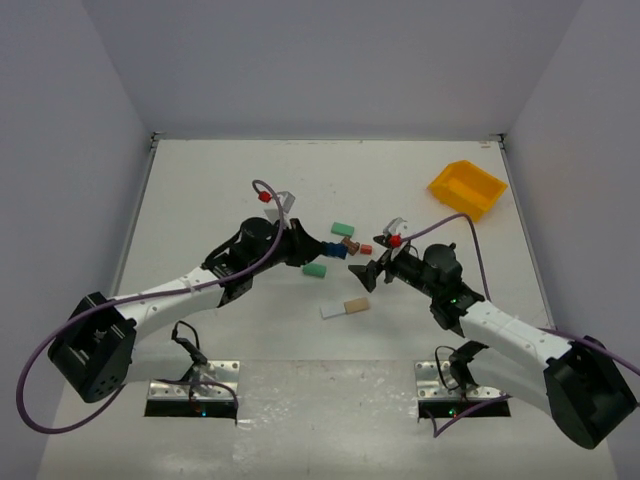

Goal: Build the wood block tower

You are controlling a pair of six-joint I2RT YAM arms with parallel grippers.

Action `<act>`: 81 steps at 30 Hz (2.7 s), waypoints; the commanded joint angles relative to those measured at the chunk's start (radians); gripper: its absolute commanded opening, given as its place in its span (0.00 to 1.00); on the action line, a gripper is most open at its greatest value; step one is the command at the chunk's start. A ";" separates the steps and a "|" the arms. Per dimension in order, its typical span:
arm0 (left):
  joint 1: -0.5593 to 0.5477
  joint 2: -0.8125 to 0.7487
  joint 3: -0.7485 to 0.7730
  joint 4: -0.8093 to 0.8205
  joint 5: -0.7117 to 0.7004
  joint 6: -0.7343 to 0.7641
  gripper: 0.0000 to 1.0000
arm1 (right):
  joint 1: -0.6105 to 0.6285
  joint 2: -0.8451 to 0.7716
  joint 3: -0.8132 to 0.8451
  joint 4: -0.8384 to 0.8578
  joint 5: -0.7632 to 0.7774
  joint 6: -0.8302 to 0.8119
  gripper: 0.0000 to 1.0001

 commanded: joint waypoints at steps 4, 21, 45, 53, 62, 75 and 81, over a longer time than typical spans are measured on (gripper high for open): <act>0.090 -0.103 -0.053 0.291 0.269 -0.111 0.00 | -0.002 -0.066 -0.061 0.280 -0.333 -0.122 0.99; 0.093 -0.154 -0.118 0.405 0.365 -0.193 0.00 | 0.004 0.100 -0.012 0.687 -0.493 -0.076 0.88; 0.093 -0.144 -0.119 0.373 0.360 -0.208 0.30 | 0.021 0.140 0.074 0.673 -0.469 -0.027 0.13; 0.096 -0.260 -0.102 0.123 0.058 -0.135 0.74 | 0.018 0.123 0.364 0.013 -0.117 -0.238 0.00; 0.099 -0.384 -0.077 -0.156 -0.319 -0.139 1.00 | 0.008 0.374 1.002 -0.880 -0.035 -0.527 0.00; 0.101 -0.373 0.004 -0.350 -0.531 -0.097 1.00 | 0.042 0.646 1.057 -1.316 0.035 -0.845 0.01; 0.101 -0.364 0.018 -0.375 -0.571 -0.094 1.00 | 0.046 0.702 0.950 -1.229 0.084 -0.840 0.03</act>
